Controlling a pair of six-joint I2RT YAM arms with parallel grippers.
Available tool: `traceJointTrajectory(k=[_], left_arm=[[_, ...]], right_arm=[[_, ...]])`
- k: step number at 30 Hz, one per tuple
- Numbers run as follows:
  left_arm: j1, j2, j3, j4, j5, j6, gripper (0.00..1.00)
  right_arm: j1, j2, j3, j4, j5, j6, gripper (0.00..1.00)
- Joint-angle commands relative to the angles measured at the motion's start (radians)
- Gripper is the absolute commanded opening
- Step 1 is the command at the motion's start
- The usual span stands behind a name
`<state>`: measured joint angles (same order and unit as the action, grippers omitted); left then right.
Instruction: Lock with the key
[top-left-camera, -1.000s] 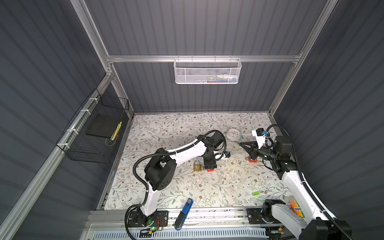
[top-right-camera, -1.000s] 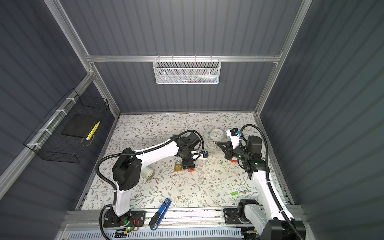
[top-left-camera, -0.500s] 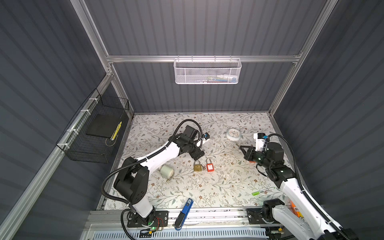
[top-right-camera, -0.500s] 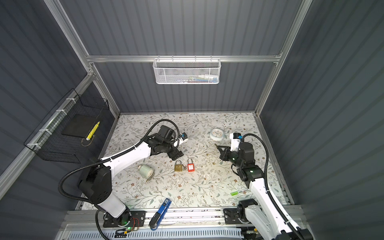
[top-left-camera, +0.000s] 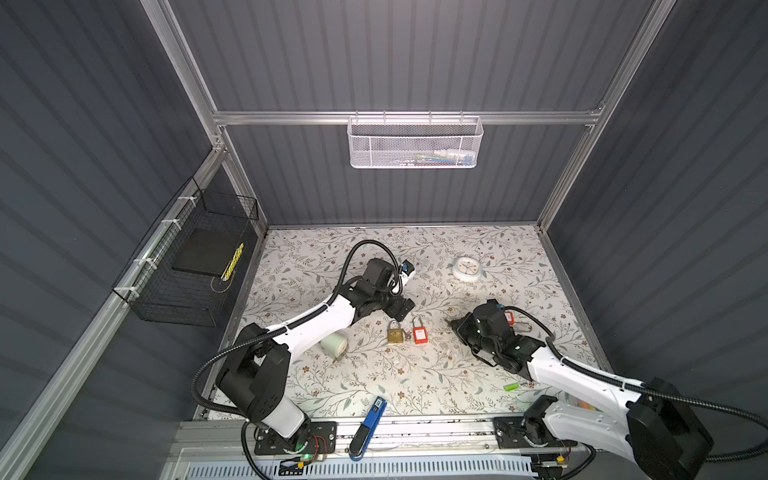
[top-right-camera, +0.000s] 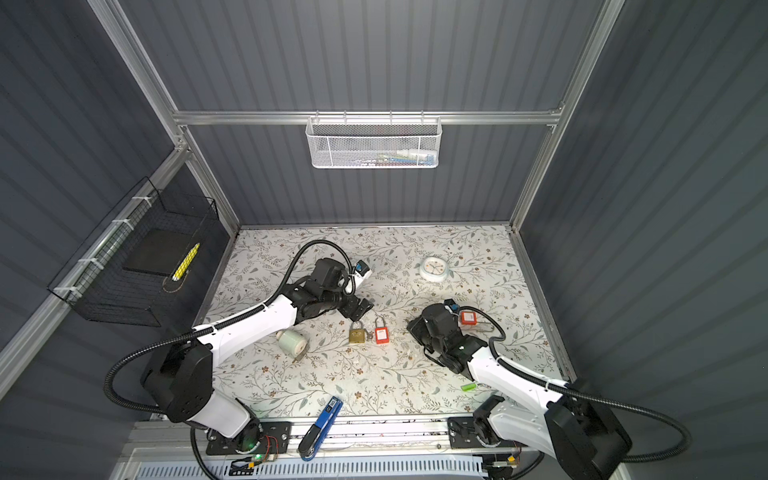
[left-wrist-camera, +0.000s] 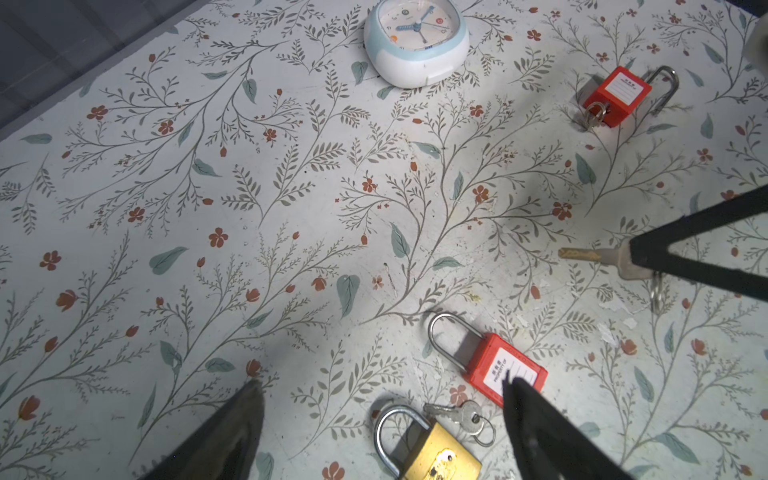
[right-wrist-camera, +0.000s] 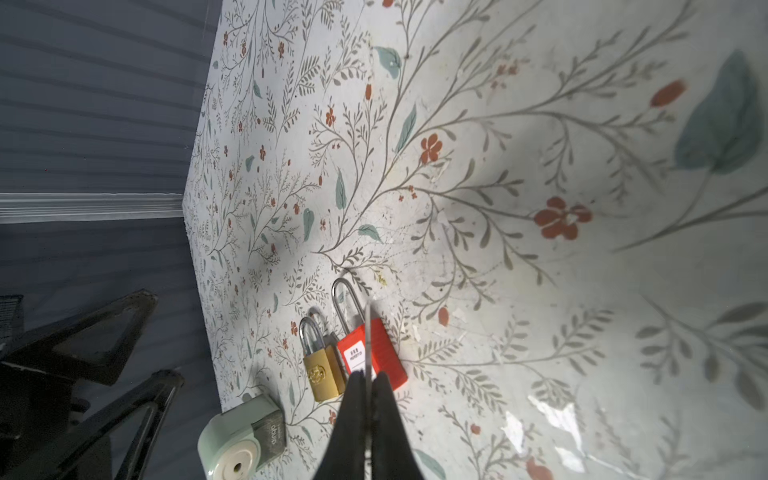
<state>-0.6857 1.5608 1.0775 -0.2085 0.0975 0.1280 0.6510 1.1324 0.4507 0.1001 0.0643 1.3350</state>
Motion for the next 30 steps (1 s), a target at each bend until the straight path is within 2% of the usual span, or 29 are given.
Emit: traceJointTrajectory(k=[1, 10, 23, 27, 30], left_arm=[[0.002, -0.040, -0.032, 0.041, 0.002, -0.044, 0.92], [0.002, -0.062, -0.063, 0.067, 0.003, -0.054, 0.93], [0.002, -0.053, -0.061, 0.060, 0.021, -0.059, 0.93], [0.002, -0.057, -0.065, 0.058, 0.021, -0.059, 0.93], [0.002, -0.056, -0.068, 0.058, 0.018, -0.056, 0.93]], right_arm=[[0.037, 0.051, -0.020, 0.120, 0.071, 0.138, 0.00], [0.068, 0.161, -0.074, 0.258, 0.053, 0.238, 0.00], [0.072, 0.304, -0.107, 0.497, -0.028, 0.275, 0.00], [0.074, 0.321, -0.112, 0.510, -0.027, 0.291, 0.00], [0.075, 0.328, -0.113, 0.494, -0.026, 0.310, 0.04]])
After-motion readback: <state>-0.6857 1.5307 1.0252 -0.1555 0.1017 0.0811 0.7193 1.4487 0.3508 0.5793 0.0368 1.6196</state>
